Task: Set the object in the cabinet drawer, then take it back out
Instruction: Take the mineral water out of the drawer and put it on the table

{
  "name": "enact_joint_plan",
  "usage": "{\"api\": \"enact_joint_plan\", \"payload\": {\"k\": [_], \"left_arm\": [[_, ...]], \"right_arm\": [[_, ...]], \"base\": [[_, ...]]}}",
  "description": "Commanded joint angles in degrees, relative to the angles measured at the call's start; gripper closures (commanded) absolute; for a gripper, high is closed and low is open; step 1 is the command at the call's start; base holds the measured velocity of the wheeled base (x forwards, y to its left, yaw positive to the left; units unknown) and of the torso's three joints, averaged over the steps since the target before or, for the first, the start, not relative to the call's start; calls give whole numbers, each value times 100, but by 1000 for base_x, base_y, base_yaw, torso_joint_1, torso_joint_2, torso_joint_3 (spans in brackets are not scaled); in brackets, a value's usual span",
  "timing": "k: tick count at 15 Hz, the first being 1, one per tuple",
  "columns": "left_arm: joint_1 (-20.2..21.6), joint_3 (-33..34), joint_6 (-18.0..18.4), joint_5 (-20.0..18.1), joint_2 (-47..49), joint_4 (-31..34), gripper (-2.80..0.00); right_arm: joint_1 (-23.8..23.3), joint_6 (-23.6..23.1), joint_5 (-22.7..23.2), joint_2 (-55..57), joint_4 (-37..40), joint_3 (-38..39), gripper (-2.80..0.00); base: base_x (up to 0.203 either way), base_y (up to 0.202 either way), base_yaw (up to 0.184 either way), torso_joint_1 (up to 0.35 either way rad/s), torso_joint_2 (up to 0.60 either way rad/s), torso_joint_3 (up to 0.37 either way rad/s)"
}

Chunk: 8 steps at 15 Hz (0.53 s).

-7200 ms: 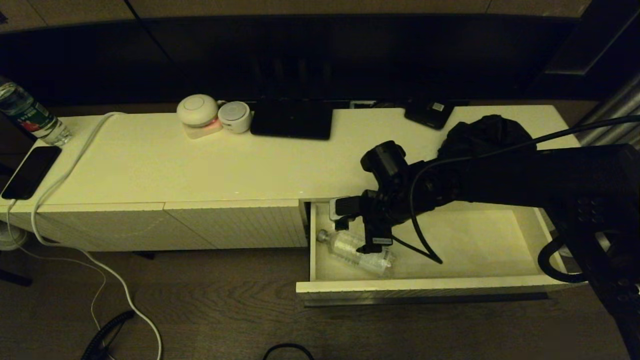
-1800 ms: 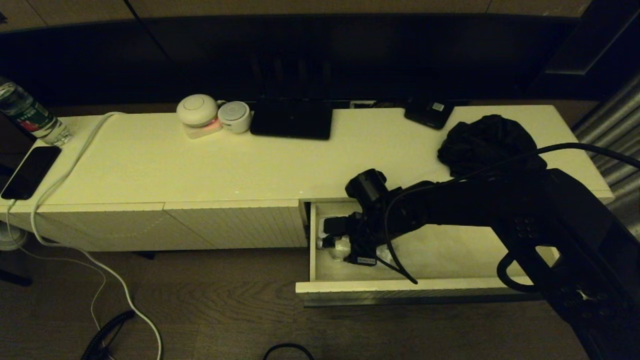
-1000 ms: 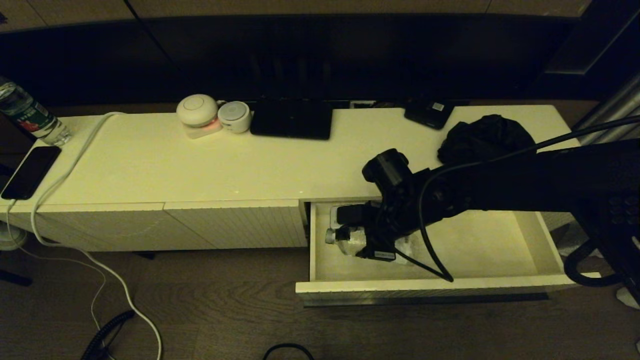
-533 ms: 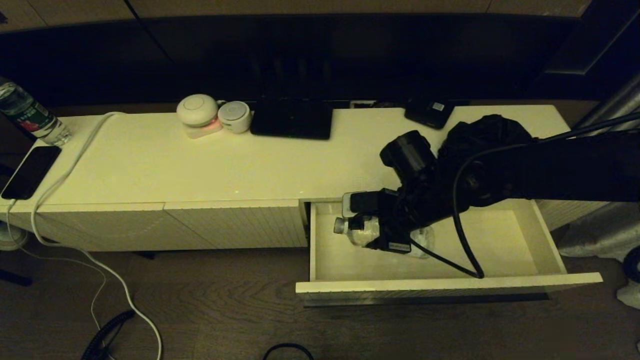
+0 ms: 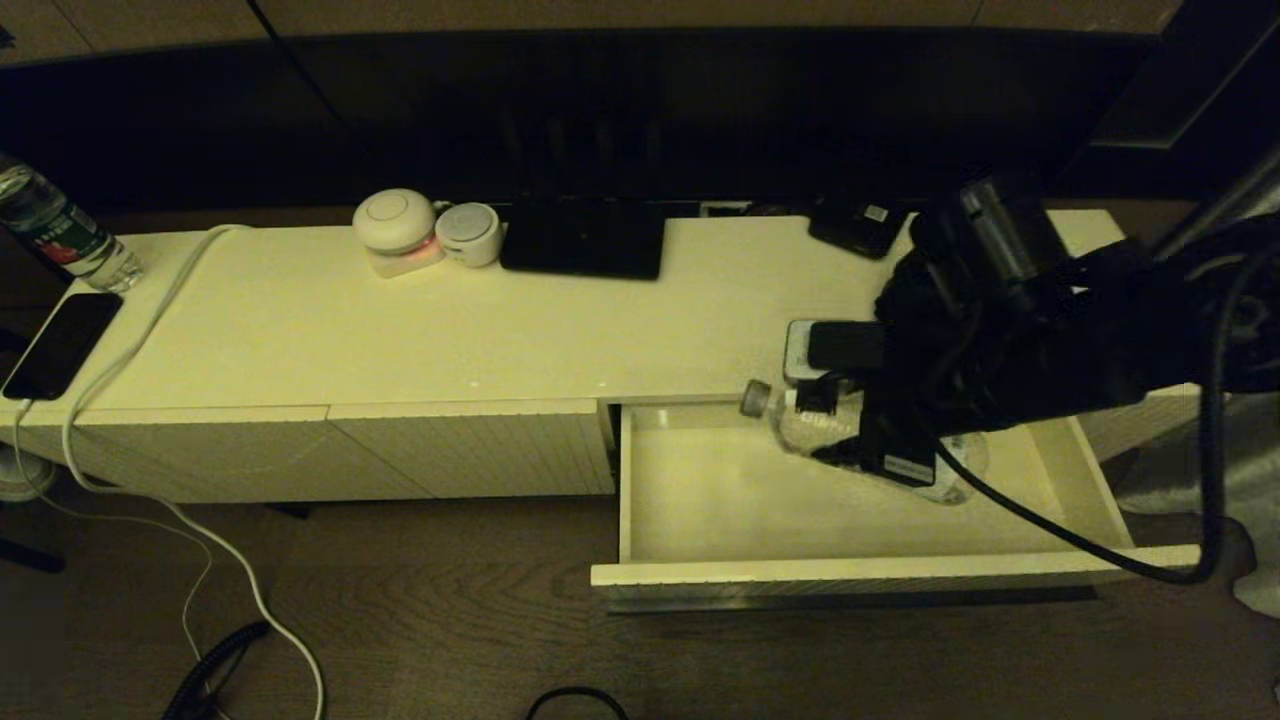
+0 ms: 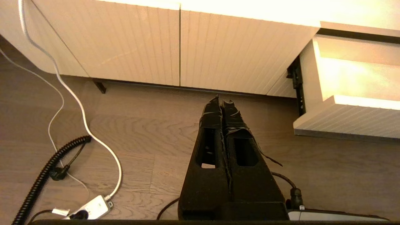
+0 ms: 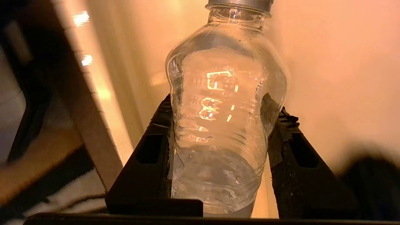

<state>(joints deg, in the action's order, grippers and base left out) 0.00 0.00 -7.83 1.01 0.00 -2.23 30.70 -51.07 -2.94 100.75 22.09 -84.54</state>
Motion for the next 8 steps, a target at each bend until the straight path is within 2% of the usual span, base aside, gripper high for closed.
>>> {"api": "enact_joint_plan", "payload": {"k": [1, 3, 8], "left_arm": [[0, 0, -8, 4, -9, -5, 0], [0, 0, -8, 4, -9, -5, 0], [0, 0, -8, 4, -9, -1, 0]], "right_arm": [[54, 658, -355, -437, -434, 94, 0], [328, 1709, -971, -391, -1299, 54, 0], [610, 3584, -2027, 162, -2171, -537, 0]], "base": [[0, 0, 0, 0, 0, 0], [0, 0, 0, 0, 0, 0], [0, 0, 0, 0, 0, 0]]}}
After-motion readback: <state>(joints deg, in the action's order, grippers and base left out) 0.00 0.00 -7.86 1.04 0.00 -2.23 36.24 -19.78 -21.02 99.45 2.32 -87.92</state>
